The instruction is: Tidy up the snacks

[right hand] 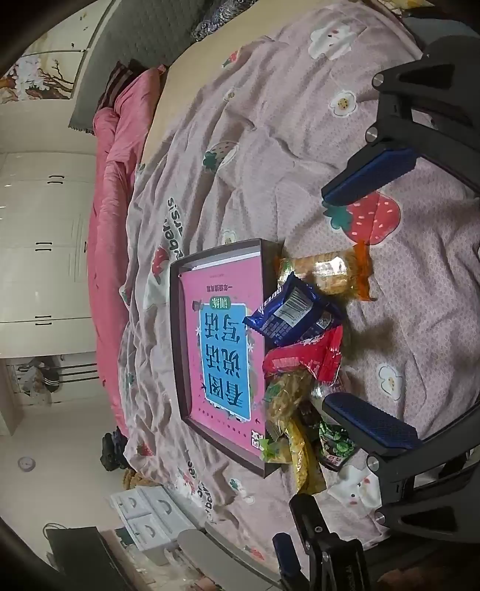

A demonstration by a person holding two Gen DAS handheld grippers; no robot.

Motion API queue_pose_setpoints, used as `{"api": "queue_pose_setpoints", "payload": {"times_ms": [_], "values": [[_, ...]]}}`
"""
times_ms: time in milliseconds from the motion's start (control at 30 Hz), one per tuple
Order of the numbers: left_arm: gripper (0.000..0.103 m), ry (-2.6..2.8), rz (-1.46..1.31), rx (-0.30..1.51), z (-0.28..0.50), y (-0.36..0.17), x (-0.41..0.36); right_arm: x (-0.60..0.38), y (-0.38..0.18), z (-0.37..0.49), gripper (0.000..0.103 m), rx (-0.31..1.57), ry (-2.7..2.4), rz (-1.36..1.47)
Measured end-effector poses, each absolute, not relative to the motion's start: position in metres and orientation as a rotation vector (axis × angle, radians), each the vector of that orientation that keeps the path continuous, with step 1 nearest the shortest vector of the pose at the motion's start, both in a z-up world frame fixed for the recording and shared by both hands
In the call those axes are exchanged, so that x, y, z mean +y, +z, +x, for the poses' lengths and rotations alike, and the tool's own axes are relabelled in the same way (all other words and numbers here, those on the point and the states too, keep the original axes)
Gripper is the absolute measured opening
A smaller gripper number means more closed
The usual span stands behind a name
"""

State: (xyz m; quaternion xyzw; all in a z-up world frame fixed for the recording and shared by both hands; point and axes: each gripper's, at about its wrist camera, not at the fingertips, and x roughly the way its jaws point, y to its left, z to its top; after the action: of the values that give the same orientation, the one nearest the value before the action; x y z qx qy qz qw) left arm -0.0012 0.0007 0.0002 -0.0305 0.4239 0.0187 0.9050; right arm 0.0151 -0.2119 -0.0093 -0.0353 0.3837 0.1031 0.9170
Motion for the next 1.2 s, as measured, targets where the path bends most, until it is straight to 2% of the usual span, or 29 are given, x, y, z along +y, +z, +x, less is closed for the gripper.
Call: {"api": "queue_pose_setpoints", "payload": {"times_ms": [1200], "values": [[0.096, -0.01, -0.074, 0.921, 0.0, -0.006, -0.003, -0.208, -0.012, 0.016, 0.102, 0.795, 0.219, -0.089]]}}
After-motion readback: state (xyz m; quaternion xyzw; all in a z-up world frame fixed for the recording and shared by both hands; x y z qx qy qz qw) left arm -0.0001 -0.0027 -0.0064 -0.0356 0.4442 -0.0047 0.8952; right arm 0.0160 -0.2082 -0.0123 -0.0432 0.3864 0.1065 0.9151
